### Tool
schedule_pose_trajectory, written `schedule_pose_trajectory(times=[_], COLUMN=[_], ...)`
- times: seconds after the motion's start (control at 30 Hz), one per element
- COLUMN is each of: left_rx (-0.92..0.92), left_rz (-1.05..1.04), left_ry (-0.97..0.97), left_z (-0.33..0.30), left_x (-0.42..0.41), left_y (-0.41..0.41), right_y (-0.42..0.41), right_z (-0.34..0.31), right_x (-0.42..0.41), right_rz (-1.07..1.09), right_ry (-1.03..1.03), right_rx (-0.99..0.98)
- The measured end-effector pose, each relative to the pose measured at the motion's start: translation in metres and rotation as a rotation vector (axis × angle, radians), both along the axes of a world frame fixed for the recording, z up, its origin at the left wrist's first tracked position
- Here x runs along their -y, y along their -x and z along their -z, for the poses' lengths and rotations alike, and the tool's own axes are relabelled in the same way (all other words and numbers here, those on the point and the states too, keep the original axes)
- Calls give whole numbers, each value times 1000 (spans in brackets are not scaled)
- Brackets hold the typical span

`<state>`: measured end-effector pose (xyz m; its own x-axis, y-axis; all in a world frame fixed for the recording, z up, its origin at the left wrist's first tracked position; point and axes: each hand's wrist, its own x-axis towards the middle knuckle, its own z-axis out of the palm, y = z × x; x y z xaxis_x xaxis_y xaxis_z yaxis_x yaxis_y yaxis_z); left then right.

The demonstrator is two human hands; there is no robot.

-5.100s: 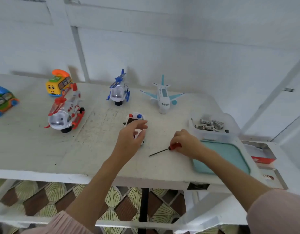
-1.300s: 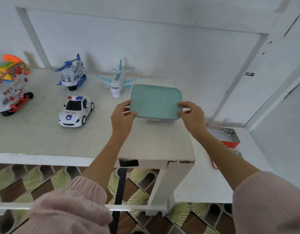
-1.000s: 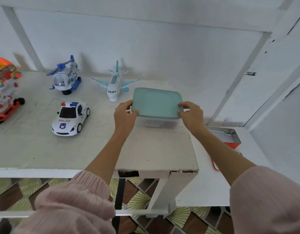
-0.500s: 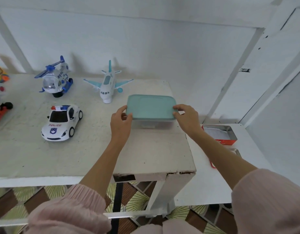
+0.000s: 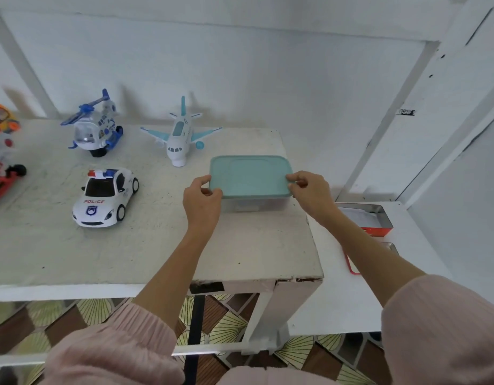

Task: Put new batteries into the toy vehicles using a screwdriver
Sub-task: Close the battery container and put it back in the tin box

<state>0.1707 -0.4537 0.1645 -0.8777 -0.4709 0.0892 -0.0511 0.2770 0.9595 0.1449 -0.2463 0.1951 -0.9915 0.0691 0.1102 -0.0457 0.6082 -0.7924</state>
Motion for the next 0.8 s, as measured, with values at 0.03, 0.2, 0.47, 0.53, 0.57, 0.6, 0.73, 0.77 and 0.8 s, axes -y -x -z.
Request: schedule_pose_trajectory(times=[0.03,0.2,0.47,0.53,0.57,0.6,0.73,0.77,0.8], left_rx=[-2,-8,-9,-3,3,7,1,-4,-7], left_rz=[6,34,30,41,48,55,108,129,150], left_ry=[-1,17,28,17,15,16,34,24,9], left_z=[0,4,2,3,4,5,5,4,4], left_x=[1,5,4,5,7,9,18,20,21], left_y=[0,4,7,7,7,7,7,8,8], right_y=[-1,0,3,1,1,0,1,2,2], right_z=[3,10,13,12,11,11,11,12,12], right_x=[0,-3,0,1,1,0,-5,-7,-8], right_rz=[-10,-33,23,27,24,14,-44,-54,-64], right_ry=[13,-7,4,23,30,42,138,162,184], right_rx=[3,-24,-80,-75,-64,-47,20,22,19])
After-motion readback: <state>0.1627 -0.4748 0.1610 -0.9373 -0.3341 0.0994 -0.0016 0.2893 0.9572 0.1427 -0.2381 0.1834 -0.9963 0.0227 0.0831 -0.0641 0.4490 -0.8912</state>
